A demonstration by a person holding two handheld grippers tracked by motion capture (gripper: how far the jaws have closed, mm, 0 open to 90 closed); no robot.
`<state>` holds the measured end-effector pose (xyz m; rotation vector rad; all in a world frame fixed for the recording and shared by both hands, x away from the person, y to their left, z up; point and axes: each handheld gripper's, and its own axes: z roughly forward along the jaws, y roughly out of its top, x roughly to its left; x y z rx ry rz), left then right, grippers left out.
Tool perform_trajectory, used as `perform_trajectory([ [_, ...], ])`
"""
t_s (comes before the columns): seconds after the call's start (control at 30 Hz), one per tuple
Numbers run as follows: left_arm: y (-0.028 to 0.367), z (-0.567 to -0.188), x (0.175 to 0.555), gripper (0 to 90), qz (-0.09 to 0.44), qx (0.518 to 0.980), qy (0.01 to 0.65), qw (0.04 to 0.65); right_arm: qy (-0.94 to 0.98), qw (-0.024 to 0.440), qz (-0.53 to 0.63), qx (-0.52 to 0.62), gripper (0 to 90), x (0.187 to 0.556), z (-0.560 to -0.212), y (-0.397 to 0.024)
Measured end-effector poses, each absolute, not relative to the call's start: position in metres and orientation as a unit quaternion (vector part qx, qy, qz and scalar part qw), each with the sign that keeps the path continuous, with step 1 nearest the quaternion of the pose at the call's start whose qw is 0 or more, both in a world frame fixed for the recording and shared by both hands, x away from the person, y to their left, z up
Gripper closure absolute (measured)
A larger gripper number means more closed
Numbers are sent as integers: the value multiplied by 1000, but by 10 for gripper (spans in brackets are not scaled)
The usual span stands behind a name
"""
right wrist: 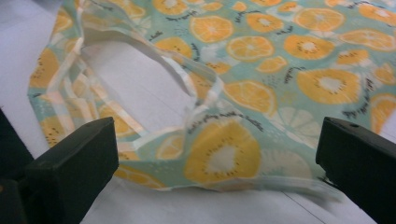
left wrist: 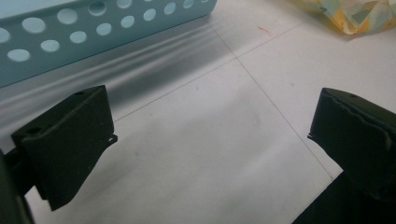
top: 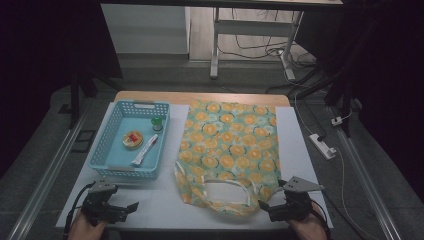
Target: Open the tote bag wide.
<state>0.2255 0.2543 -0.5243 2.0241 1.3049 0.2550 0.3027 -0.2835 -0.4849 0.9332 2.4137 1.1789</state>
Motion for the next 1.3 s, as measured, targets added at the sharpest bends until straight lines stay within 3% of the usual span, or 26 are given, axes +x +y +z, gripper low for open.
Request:
perform_trajectory([
  [0.4, 254, -524, 226, 0, 97, 783, 504, 351, 857, 103, 407, 299, 0, 300, -485, -261],
  [1.3, 254, -525, 226, 0, 96, 783, 505, 351, 892, 58, 380, 236, 0, 285, -494, -197],
])
